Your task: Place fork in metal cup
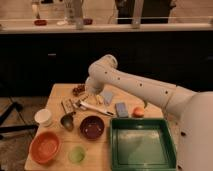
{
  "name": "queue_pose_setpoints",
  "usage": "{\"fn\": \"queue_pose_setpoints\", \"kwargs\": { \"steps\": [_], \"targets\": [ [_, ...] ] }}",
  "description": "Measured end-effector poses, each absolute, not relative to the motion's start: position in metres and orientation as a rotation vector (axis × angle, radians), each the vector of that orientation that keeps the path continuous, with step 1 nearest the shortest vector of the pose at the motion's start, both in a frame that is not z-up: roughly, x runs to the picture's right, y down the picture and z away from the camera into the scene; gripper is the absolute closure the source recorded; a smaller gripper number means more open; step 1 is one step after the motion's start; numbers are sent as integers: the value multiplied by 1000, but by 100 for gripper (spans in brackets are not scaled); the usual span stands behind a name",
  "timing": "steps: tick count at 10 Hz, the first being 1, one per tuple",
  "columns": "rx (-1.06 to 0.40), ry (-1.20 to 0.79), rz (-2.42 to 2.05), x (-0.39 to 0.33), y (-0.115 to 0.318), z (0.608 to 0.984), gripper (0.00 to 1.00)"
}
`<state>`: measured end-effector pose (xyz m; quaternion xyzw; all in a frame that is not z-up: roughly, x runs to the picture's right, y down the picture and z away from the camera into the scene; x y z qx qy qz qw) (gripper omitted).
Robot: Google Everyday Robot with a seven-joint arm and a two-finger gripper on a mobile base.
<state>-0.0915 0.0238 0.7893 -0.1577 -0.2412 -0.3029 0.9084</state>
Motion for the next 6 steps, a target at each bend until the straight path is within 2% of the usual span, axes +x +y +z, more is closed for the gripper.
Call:
{"fn": "queue_pose_setpoints", "kwargs": {
  "steps": [6],
  "targets": [
    [-330,-546,-699,-122,27,784,100]
  ]
}}
